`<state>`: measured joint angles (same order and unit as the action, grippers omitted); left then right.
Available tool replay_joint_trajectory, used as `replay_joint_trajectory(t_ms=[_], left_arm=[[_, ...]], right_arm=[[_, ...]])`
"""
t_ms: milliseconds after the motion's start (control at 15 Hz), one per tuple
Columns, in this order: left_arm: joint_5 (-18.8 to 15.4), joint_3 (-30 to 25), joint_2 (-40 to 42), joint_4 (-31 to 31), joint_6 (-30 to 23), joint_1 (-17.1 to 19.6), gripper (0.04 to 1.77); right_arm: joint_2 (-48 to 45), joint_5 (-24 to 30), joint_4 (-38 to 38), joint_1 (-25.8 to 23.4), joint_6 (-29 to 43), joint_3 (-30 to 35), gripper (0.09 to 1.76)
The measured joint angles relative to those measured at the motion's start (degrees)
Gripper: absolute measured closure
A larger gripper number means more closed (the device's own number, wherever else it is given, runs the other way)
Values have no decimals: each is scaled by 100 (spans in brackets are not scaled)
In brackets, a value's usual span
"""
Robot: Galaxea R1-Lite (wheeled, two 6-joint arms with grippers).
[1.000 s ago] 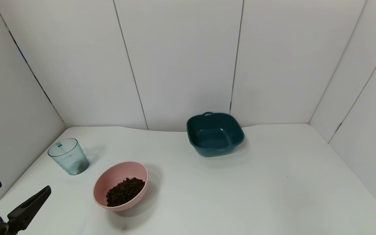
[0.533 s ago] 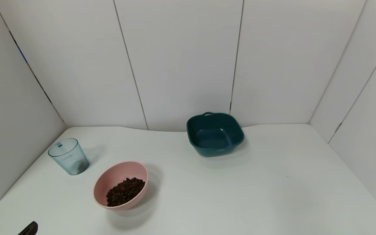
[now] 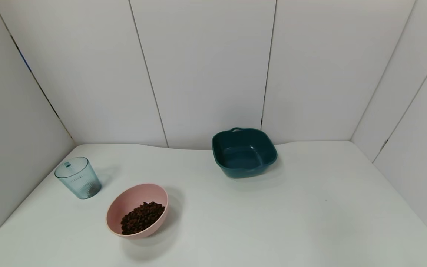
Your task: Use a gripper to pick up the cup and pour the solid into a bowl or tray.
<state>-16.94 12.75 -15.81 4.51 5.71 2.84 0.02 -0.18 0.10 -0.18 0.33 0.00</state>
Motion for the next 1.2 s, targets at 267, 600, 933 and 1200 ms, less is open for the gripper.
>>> replay_joint_trajectory(t_ms=[267,600,933,1200], left_arm=[[74,41,538,-254,-17,-229,9],[293,-62,1104,-286,-65,-273,9],[700,-474,1515,-223,-210,-279,9],[905,-929,1563,-101,-315,-277,9]], right_arm=[[0,0,0,0,0,0,14],[0,0,0,0,2,0,14],[0,0,0,0,0,0,14],[0,2,-2,0,0,0,14]])
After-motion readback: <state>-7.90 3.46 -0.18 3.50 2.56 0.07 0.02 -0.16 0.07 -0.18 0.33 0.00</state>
